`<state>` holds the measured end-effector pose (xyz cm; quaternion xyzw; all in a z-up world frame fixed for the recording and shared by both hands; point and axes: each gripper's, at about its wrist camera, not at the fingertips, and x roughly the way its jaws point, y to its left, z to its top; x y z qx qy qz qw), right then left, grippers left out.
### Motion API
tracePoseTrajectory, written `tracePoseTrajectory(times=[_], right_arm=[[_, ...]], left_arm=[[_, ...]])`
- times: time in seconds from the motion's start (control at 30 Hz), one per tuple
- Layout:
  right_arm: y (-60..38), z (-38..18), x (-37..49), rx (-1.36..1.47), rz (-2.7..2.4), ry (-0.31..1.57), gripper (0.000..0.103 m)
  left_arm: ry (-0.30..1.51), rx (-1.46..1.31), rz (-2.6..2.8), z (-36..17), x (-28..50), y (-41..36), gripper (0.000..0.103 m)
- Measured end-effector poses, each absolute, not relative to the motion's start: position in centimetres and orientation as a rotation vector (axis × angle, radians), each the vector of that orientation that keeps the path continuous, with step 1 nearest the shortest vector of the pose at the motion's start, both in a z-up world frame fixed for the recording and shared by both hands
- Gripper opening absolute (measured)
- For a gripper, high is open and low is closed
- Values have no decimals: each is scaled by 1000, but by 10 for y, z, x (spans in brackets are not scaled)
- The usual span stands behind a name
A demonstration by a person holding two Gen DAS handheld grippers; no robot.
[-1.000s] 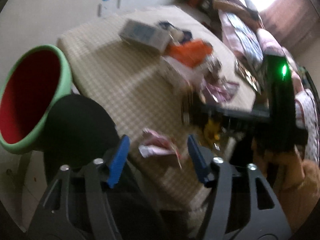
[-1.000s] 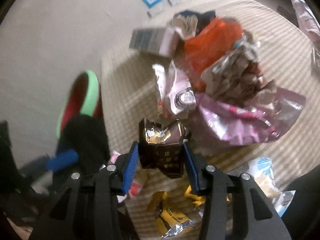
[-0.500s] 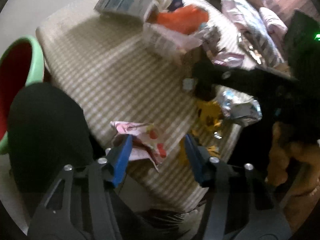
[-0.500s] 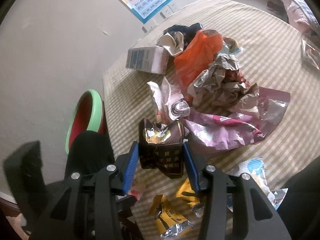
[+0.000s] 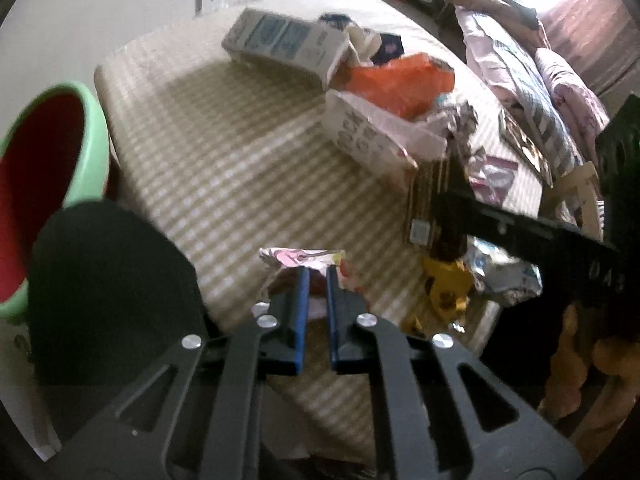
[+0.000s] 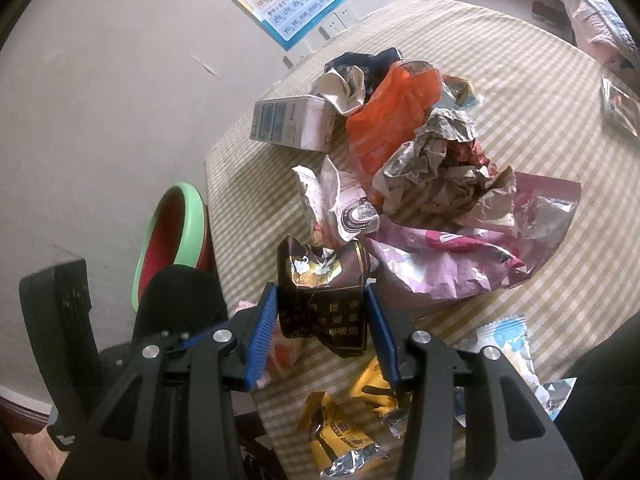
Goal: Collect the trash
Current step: 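Grasp the pink-white paper wrapper with the left gripper while the right gripper holds the box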
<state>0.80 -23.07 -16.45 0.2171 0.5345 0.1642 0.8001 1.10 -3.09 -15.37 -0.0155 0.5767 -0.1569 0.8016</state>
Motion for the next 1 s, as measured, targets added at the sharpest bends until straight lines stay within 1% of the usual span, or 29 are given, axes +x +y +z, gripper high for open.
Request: tracePoseTrajectory(times=[0.13,0.17,0.2,0.27,0.37,0.63,0.83,0.93,0.97,1.0], right_arm=[[-232,-165,8,473,348,1144,43],[-232,-165,8,473,349,1145,43],[-232,-165,9,473,349,1145,43],[-232,-166,9,473,350,1147,43],[-231,-168,9,475,352,1153,43],[-230,-169,9,480,351,1153,43],[-229,-170,10,482,354,1153,43],[-228,-170,10,482,355,1154,43],[-228,-170,10,480,356,1153,43],[-228,-169,10,479,357,1150,43]], left_arm=[[1224,-9,-318,-153,18,-29,9],[1221,-15,-309,-151,18,-26,12],[1222,-24,-303,-148,17,-24,20],[1219,-50,-299,-143,14,-16,29],[1215,-76,-299,-137,10,-11,30],[1300,-139,-316,-152,10,-24,31],[1293,-247,-263,-140,7,-3,31],[1287,-220,-273,-137,6,-2,31],[1273,-177,-291,-136,7,-6,35],[1264,-134,-321,-135,8,-12,42]])
